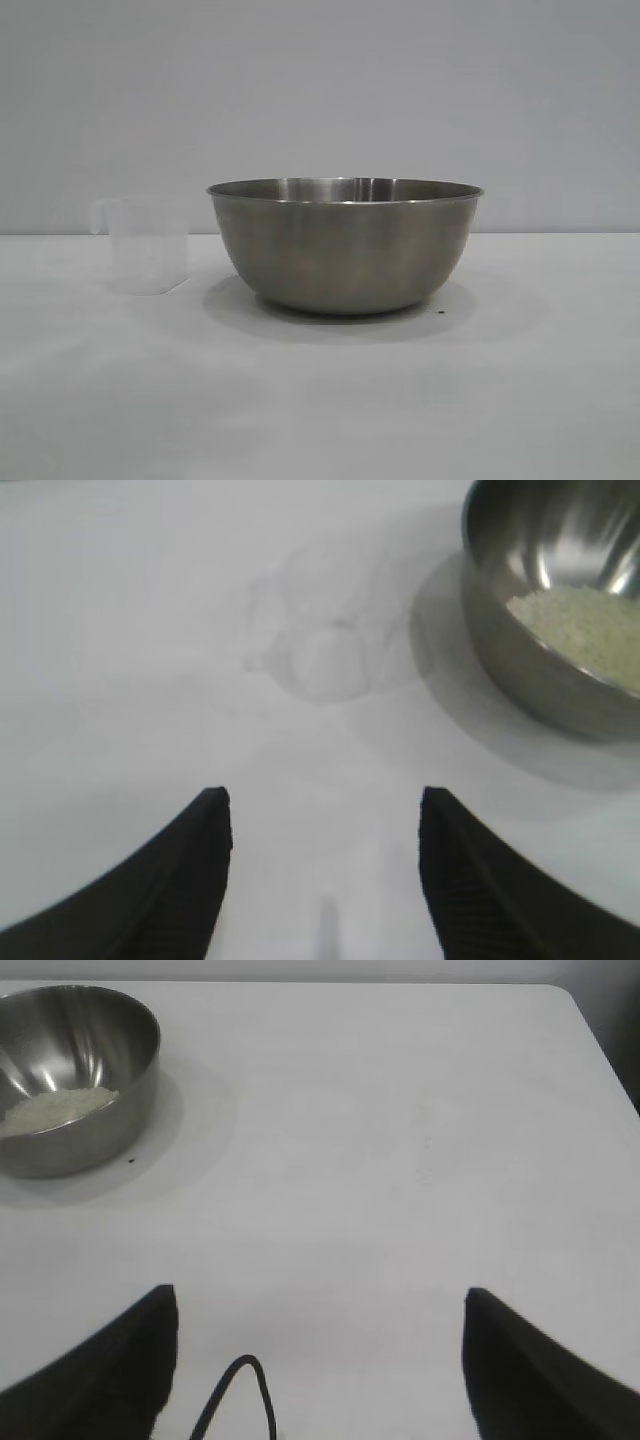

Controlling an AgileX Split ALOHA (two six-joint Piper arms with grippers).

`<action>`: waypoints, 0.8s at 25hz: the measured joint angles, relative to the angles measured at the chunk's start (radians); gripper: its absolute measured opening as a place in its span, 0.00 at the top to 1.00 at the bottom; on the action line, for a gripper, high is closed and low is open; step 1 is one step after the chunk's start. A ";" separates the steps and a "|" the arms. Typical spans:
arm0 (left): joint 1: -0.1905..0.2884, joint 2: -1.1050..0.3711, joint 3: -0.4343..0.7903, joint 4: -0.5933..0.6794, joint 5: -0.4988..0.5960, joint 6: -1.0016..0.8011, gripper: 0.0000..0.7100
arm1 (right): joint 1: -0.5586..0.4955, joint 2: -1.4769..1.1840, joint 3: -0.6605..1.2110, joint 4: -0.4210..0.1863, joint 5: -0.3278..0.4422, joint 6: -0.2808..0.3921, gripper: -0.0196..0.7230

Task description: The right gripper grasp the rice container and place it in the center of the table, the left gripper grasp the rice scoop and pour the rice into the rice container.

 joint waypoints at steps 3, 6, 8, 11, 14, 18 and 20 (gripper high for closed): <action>0.000 -0.119 -0.026 0.001 0.155 0.000 0.49 | 0.000 0.000 0.000 0.000 0.000 0.000 0.26; 0.000 -0.236 -0.047 0.018 0.284 0.000 0.49 | 0.000 0.000 0.000 0.000 0.000 0.000 0.26; 0.000 -0.316 -0.063 0.036 0.354 0.000 0.49 | 0.000 0.000 0.000 0.000 0.000 0.000 0.26; 0.000 -0.426 -0.083 0.078 0.459 0.000 0.49 | 0.000 0.000 0.000 0.000 0.000 0.000 0.26; 0.000 -0.531 -0.091 0.120 0.561 -0.003 0.49 | 0.000 0.000 0.000 0.000 0.000 0.000 0.26; 0.000 -0.645 -0.091 0.167 0.681 -0.023 0.49 | 0.000 0.000 0.000 0.000 0.000 0.000 0.26; 0.000 -0.684 -0.089 0.179 0.714 -0.024 0.49 | 0.000 0.000 0.000 0.000 0.000 0.000 0.26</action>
